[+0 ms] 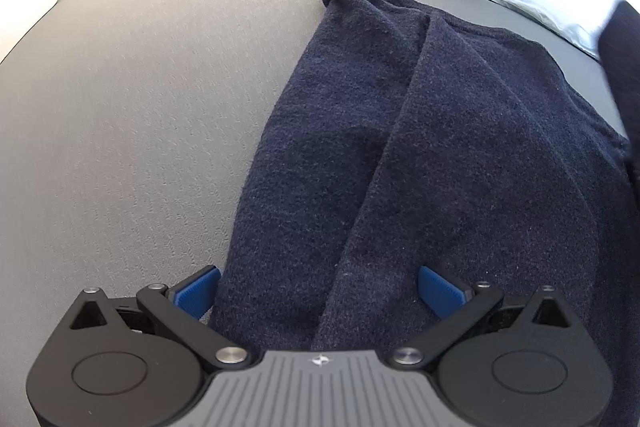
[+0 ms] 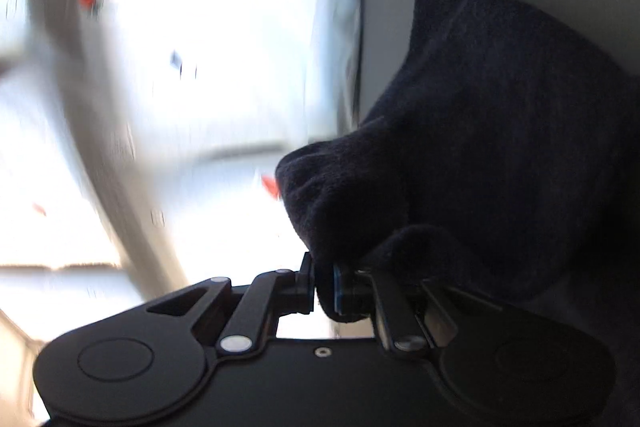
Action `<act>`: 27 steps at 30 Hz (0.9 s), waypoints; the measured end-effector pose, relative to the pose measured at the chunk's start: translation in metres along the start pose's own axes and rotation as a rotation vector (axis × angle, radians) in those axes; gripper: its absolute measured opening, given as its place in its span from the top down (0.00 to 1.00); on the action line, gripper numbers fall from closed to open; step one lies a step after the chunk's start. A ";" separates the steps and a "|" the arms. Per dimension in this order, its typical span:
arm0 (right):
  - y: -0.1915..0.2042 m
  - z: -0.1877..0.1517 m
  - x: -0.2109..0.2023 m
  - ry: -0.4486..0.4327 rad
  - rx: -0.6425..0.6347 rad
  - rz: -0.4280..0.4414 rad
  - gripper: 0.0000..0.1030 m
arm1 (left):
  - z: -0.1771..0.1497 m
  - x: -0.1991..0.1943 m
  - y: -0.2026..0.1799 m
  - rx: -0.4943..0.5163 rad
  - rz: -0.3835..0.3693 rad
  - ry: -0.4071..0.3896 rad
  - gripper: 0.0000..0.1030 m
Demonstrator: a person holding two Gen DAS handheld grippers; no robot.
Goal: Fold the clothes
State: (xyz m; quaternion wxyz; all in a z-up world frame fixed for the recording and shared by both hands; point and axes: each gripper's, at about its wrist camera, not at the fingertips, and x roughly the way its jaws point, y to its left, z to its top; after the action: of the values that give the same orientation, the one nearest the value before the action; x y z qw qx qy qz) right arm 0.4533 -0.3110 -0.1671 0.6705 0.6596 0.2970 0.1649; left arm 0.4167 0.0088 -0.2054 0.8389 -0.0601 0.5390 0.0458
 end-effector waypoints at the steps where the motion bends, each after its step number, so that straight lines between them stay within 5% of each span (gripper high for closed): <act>1: 0.010 -0.012 0.018 0.082 -0.061 -0.016 0.81 | 0.000 0.000 0.000 0.001 -0.001 -0.003 0.00; 4: 0.031 -0.033 0.042 0.174 -0.222 -0.080 0.40 | -0.004 -0.001 0.001 0.004 -0.003 -0.014 0.00; 10: 0.049 -0.029 0.027 0.136 -0.491 -0.226 0.02 | -0.005 -0.002 0.002 -0.008 0.005 -0.019 0.00; 17: 0.025 -0.046 -0.019 -0.048 -1.102 -0.678 0.00 | -0.005 -0.001 0.004 -0.012 0.006 -0.021 0.00; 20: 0.001 -0.048 -0.037 -0.077 -1.180 -0.797 0.00 | -0.006 -0.001 0.005 -0.013 0.005 -0.025 0.00; 27: -0.027 -0.048 -0.071 -0.088 -1.146 -0.873 0.00 | -0.009 -0.003 0.005 -0.053 0.016 -0.039 0.00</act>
State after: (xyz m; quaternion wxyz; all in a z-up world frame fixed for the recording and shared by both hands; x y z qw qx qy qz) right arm 0.3647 -0.3190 -0.1783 0.9271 0.0312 0.3732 -0.0148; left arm 0.4067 0.0124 -0.2069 0.8469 -0.0770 0.5217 0.0681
